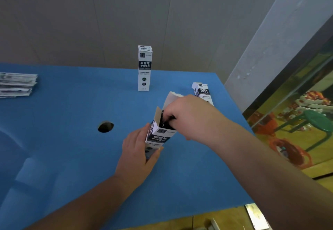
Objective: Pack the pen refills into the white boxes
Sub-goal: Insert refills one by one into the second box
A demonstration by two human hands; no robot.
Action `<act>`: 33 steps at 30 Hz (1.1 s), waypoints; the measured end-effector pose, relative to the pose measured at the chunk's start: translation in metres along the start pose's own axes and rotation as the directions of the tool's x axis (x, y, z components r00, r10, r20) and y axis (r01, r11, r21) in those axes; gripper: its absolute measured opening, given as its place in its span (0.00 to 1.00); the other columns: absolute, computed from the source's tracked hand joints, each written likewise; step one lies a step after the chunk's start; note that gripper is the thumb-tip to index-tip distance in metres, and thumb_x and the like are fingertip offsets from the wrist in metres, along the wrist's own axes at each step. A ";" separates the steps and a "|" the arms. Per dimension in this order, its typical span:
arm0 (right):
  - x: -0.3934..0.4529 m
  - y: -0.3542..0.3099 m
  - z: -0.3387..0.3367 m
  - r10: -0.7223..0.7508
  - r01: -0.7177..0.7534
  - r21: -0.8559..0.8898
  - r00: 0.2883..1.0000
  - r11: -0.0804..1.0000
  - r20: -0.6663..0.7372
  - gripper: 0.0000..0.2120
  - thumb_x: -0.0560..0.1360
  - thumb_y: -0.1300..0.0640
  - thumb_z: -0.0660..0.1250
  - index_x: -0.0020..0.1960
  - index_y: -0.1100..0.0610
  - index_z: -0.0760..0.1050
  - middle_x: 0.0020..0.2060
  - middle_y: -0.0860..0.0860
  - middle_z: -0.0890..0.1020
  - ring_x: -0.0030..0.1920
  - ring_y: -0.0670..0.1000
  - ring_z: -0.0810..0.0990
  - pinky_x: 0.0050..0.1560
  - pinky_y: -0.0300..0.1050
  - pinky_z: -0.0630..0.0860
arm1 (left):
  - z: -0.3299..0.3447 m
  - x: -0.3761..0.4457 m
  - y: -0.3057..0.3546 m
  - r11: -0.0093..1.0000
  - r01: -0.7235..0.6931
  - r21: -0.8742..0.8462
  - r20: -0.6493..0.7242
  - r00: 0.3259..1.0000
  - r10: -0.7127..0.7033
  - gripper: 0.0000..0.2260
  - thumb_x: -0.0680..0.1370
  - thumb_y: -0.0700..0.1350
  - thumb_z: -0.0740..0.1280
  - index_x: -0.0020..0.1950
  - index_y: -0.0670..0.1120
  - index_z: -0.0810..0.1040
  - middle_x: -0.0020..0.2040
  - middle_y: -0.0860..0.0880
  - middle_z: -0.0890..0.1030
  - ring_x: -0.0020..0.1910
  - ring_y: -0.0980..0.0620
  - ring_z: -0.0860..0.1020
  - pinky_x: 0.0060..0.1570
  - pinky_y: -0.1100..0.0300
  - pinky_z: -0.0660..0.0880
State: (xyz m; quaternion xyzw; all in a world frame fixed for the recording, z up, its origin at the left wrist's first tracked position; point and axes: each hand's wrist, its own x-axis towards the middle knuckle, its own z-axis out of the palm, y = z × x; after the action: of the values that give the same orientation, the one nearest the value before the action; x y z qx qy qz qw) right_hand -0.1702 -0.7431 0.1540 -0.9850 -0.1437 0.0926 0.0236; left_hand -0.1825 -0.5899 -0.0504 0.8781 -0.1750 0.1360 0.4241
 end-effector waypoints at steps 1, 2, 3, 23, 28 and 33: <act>0.002 -0.002 0.000 0.001 0.000 -0.035 0.999 0.999 0.044 0.12 0.75 0.63 0.62 0.46 0.50 0.82 0.35 0.50 0.81 0.25 0.42 0.71 0.31 0.40 0.73 | 0.000 0.000 0.000 1.000 -0.018 0.006 -0.010 1.000 0.018 0.32 0.79 0.56 0.64 0.76 0.35 0.71 0.65 0.39 0.79 0.65 0.45 0.71 0.63 0.34 0.75; 0.005 -0.004 0.000 0.010 -0.003 -0.067 0.995 0.998 0.095 0.12 0.75 0.64 0.62 0.44 0.51 0.81 0.34 0.51 0.80 0.25 0.44 0.72 0.29 0.39 0.71 | 0.001 0.000 0.000 0.999 -0.033 0.008 -0.018 0.999 0.034 0.32 0.79 0.55 0.65 0.76 0.36 0.70 0.65 0.38 0.79 0.65 0.46 0.70 0.63 0.35 0.75; 0.006 -0.005 0.001 0.023 -0.011 -0.084 0.990 0.996 0.137 0.11 0.75 0.65 0.63 0.43 0.51 0.80 0.34 0.51 0.80 0.25 0.45 0.74 0.29 0.39 0.71 | 0.001 0.000 -0.001 0.999 -0.046 0.005 -0.022 0.999 0.046 0.31 0.79 0.55 0.65 0.76 0.37 0.70 0.65 0.39 0.79 0.65 0.46 0.70 0.63 0.35 0.75; -0.022 0.001 -0.002 -0.108 0.086 0.079 0.937 0.993 0.333 0.12 0.77 0.39 0.67 0.44 0.45 0.70 0.37 0.49 0.84 0.23 0.42 0.80 0.30 0.42 0.69 | 0.000 0.000 0.000 0.997 -0.079 -0.009 -0.041 0.996 0.079 0.29 0.77 0.56 0.65 0.75 0.46 0.63 0.64 0.38 0.80 0.64 0.48 0.70 0.61 0.41 0.72; -0.018 0.005 0.001 -0.136 0.101 0.115 0.923 0.988 0.359 0.10 0.76 0.39 0.68 0.49 0.43 0.71 0.43 0.47 0.84 0.24 0.42 0.80 0.28 0.39 0.67 | 0.002 0.001 -0.002 0.996 -0.092 -0.006 -0.036 0.995 0.091 0.29 0.76 0.57 0.66 0.73 0.46 0.66 0.63 0.39 0.80 0.63 0.48 0.70 0.60 0.40 0.74; -0.021 0.009 0.000 -0.121 0.072 0.226 0.970 0.972 0.210 0.12 0.76 0.40 0.68 0.54 0.45 0.77 0.48 0.44 0.83 0.27 0.40 0.81 0.36 0.45 0.80 | 0.002 -0.001 -0.003 0.999 -0.014 -0.036 -0.032 0.999 0.013 0.31 0.76 0.57 0.67 0.73 0.40 0.70 0.63 0.44 0.77 0.63 0.49 0.71 0.59 0.42 0.76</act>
State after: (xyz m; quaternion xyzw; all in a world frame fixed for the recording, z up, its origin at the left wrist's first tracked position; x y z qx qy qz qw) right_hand -0.1873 -0.7577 0.1572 -0.9518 -0.1825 0.2160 0.1189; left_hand -0.1819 -0.5896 -0.0545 0.8668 -0.1768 0.1496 0.4417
